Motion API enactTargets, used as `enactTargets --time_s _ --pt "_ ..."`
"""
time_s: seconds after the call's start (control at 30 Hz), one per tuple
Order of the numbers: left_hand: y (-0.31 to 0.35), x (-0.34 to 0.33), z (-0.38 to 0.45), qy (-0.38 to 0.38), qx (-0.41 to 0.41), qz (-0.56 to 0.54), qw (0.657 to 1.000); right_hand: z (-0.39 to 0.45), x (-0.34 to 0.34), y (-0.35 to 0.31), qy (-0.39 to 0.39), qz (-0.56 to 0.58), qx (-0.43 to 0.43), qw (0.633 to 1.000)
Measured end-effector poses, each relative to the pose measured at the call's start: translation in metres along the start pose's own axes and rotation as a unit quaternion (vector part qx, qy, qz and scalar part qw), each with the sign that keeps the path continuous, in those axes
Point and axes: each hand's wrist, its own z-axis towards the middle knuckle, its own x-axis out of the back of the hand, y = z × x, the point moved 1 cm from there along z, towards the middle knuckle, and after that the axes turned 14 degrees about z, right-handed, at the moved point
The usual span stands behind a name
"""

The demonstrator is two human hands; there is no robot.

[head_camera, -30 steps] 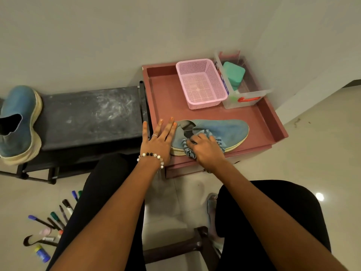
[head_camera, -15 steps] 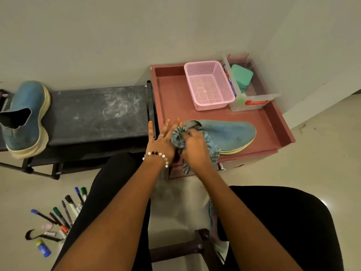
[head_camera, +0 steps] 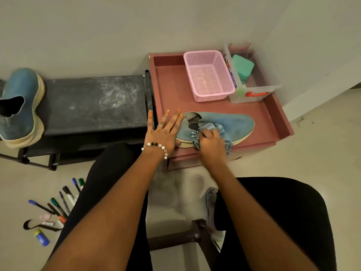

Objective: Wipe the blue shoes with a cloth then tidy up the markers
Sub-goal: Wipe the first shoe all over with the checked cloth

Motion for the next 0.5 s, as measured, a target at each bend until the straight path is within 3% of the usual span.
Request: enactTargets --time_s 0.1,0.2,0.37,0.43,0.5 --pt "0.000 -0.001 0.000 -0.002 0.003 0.003 1.000 0.001 -0.008 -0.050 0.068 0.171 -0.123 0.975" --pt "-0.002 -0.002 0.001 -0.012 -0.002 0.016 1.000 0.020 -0.005 -0.075 0.058 0.200 -0.126 0.970" --pt "-0.002 0.000 -0.001 0.004 -0.006 -0.001 1.000 0.010 0.002 -0.029 -0.048 0.083 0.067 0.993" --pt "-0.002 0.001 -0.001 0.009 -0.003 0.000 1.000 0.003 0.008 0.004 -0.071 -0.009 0.078 0.994" --pt "-0.001 0.000 0.000 0.012 0.000 0.005 1.000 -0.004 0.016 0.028 -0.039 -0.063 0.029 0.997"
